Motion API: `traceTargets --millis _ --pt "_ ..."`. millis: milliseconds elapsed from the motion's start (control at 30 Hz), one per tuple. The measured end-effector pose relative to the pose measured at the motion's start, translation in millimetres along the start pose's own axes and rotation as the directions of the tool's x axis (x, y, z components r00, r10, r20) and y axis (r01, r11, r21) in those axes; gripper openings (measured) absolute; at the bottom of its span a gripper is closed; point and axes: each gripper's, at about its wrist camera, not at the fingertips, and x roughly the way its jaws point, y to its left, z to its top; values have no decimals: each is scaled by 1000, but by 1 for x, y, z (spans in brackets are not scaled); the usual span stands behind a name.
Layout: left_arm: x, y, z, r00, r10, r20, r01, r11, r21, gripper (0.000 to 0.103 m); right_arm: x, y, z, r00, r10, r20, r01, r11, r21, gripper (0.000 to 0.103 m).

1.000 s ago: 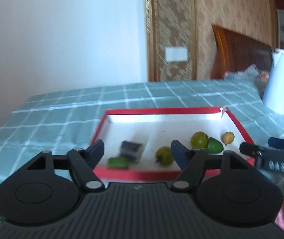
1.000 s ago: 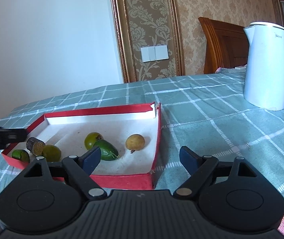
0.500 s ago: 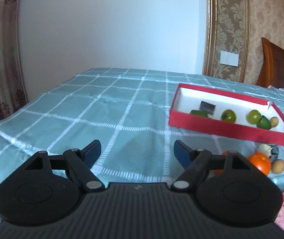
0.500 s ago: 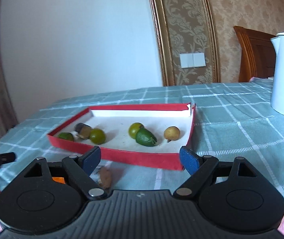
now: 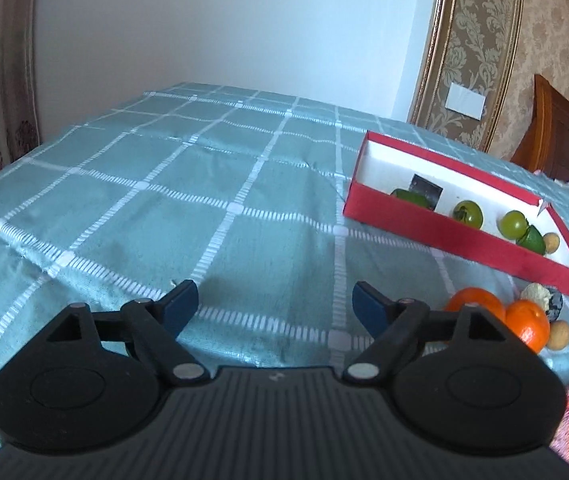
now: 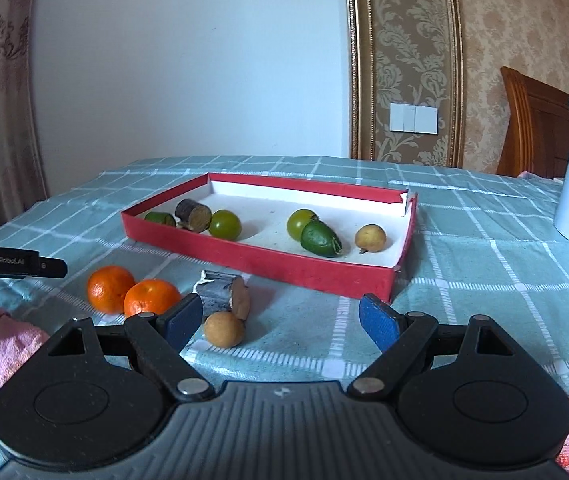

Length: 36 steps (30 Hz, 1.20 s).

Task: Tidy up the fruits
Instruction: 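Reach the right gripper to the small brown round fruit and close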

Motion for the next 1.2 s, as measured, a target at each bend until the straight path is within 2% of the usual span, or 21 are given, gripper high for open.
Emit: traceTargets --millis 200,400,467,533,667,867,933,1000,1200 --pt "1 -10 -4 1000 14 -8 -13 998 56 90 8 6 1 999 13 -35 -14 1000 -11 86" --pt "1 -8 -3 1000 -5 -10 5 999 45 94 18 14 1 998 7 -69 -10 999 -42 86" --pt "2 -8 -3 1000 -19 -14 19 999 44 100 20 14 1 997 6 -78 -9 999 -34 86" --pt "3 -8 -2 1000 -26 -17 26 999 43 101 24 16 2 996 2 -93 -6 999 -36 84" --pt "3 -7 -3 999 -31 -15 31 999 37 101 31 14 2 991 16 -131 -19 1000 -14 77" --pt "3 -7 -3 999 -39 -16 39 999 35 103 39 15 3 987 7 -160 -8 1000 -6 71" --pt "2 -7 -3 999 -40 -16 40 999 33 103 40 19 3 987 5 -162 -9 1000 -24 66" --pt "2 -7 -3 999 -41 -15 41 999 32 103 41 23 3 985 -8 -171 -1 999 -54 56" --pt "2 -6 -3 999 -43 -15 44 999 30 103 42 27 3 985 3 -173 -15 997 -70 45"
